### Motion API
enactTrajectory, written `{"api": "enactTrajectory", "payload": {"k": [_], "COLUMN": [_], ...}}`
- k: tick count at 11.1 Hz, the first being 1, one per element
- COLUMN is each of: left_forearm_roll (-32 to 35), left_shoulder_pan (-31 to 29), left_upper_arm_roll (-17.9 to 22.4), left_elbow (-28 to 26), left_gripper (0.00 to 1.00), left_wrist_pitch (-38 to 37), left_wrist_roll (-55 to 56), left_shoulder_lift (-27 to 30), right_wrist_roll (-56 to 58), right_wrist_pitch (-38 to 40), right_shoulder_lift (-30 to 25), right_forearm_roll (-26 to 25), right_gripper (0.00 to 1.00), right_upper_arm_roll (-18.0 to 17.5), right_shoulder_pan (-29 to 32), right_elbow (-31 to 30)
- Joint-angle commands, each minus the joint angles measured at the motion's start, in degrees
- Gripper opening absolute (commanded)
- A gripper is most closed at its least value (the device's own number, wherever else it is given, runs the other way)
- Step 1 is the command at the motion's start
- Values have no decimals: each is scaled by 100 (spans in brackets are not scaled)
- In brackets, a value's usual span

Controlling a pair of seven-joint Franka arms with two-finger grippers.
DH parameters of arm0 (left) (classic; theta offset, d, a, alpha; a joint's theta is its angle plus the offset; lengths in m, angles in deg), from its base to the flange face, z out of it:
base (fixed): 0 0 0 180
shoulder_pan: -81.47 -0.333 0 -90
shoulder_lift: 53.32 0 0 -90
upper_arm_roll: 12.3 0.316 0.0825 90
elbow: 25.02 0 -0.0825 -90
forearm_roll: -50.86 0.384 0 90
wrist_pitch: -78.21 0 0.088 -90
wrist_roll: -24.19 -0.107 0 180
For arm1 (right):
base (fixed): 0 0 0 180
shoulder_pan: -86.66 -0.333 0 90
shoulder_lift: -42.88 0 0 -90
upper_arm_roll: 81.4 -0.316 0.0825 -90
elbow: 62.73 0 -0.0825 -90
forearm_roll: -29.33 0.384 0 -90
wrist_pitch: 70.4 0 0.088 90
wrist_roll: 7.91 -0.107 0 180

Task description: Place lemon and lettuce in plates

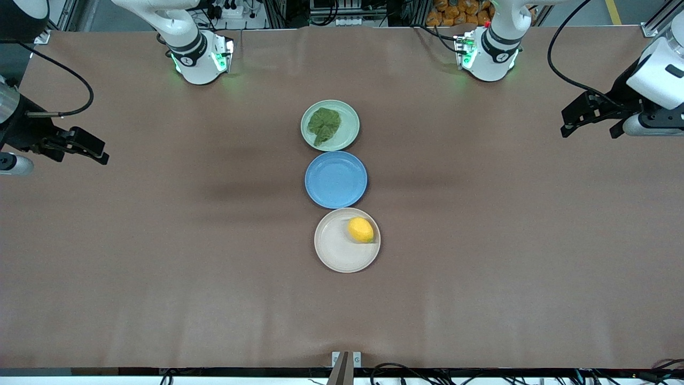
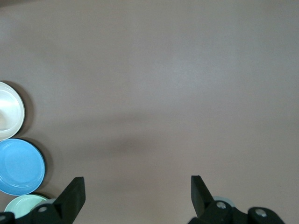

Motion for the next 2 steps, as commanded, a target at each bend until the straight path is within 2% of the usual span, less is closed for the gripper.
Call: {"api": "enactTrajectory", "payload": {"k": [1, 2], "left_forearm_roll": [135, 135], "left_shoulder_pan": [-1, -1], "left_upper_arm_roll": [-39, -31], "left_elbow": [-71, -71], "left_gripper": [100, 100], "left_wrist_pitch": [-113, -122], "left_wrist_roll": [-140, -140], "left_shoulder_lift": [92, 92], "right_wrist_roll": [70, 70], "right_wrist_pitch": [-4, -4], "right_shoulder_lift": [-185, -177], "right_forearm_roll": [114, 114], "right_gripper": [100, 100], "right_upper_arm_roll": [10, 1], "right_shoulder_pan": [18, 18], "right_elbow": [-185, -185]}}
